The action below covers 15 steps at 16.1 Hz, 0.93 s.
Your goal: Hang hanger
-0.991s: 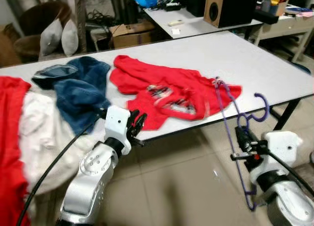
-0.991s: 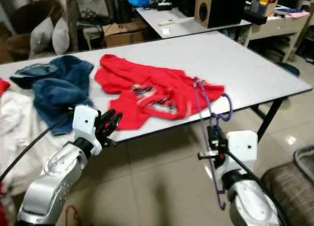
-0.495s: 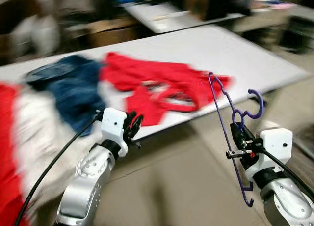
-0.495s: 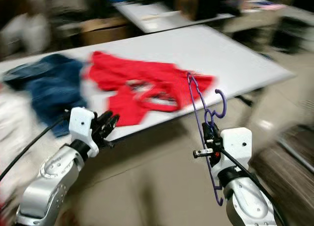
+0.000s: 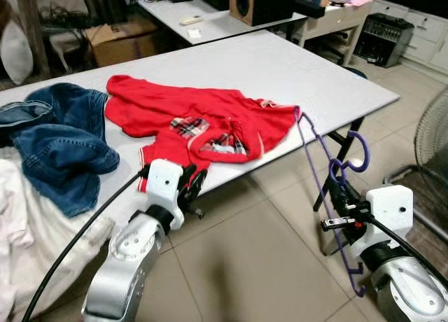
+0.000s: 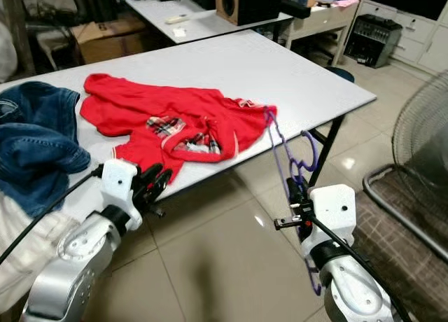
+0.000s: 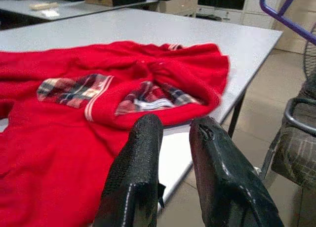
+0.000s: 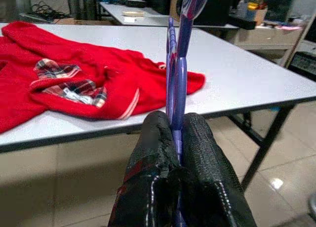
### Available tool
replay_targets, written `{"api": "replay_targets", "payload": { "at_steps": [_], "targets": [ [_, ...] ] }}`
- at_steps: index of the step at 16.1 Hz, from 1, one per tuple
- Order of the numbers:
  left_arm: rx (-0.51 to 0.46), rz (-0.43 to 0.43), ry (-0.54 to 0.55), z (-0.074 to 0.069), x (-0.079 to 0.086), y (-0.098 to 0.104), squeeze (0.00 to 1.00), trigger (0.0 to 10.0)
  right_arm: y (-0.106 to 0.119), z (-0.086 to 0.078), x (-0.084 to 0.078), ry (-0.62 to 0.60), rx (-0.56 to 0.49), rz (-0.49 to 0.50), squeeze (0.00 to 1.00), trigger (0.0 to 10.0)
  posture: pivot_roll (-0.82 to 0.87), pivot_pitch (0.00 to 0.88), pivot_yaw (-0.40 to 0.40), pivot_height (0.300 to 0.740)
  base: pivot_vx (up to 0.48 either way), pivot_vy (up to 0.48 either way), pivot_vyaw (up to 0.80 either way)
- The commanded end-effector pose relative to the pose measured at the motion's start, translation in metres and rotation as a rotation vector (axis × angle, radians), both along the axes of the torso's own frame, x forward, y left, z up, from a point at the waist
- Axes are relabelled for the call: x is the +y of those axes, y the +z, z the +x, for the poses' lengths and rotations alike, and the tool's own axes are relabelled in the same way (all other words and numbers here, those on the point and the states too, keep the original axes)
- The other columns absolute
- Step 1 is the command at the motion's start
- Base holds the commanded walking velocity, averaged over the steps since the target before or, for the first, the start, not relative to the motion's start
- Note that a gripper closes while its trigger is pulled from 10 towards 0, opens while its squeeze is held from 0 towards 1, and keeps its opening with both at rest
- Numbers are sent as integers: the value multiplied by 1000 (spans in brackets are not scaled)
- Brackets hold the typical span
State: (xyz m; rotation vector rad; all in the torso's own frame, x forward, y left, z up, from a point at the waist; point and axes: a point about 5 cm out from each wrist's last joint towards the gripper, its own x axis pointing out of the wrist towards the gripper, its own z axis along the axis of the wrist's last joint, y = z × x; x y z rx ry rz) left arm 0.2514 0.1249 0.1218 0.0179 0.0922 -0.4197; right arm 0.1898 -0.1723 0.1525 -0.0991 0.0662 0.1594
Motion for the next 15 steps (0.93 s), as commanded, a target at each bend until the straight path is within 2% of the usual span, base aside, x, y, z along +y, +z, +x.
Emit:
{"api": "replay_targets", "payload": {
  "at_steps": [1, 5, 7, 8, 9, 10, 13, 14, 15],
  "targets": [
    [-26, 4, 0, 0, -1, 7, 0, 10000, 4, 0, -1, 4, -8, 20, 0, 10000, -98, 50, 19, 740, 322, 0, 0],
    [-24, -8, -6, 0, -1, 7, 0, 10000, 4, 0, -1, 7, -4, 39, 0, 10000, -96, 56, 22, 740, 353, 0, 0],
    [-15, -34, 15, 0, 0, 8, 0, 10000, 4, 1, -1, 9, -12, 37, 0, 10000, -93, 55, 26, 740, 409, 0, -400],
    [4, -43, 16, 0, 0, 7, 157, 10000, 5, 1, -1, 10, -15, 35, 0, 10000, -92, 54, 27, 740, 405, 0, 0],
    [5, -43, 14, 0, 0, 7, 725, 10000, 5, 2, 0, 11, -16, 39, 0, 10000, -91, 53, 29, 740, 412, 0, 0],
    [1, -38, 18, 1, 1, 7, 773, 10000, 6, 2, 0, 15, -19, 40, 0, 10000, -90, 53, 29, 740, 409, 0, 0],
    [-10, -23, 31, 0, 4, 9, 737, 10000, 8, 1, 5, 107, -19, 57, 0, 10000, -83, 53, 26, 740, 403, 0, 0],
    [-3, -10, 35, -1, 5, 8, 631, 10000, 9, -1, 7, 154, -15, 55, 0, 10000, -81, 53, 26, 740, 289, 0, 0],
    [0, 0, 34, -1, 6, 7, 369, 10000, 10, -1, 8, 192, -17, 49, 0, 10000, -79, 51, 27, 740, 0, 0, 0]
  ]
}}
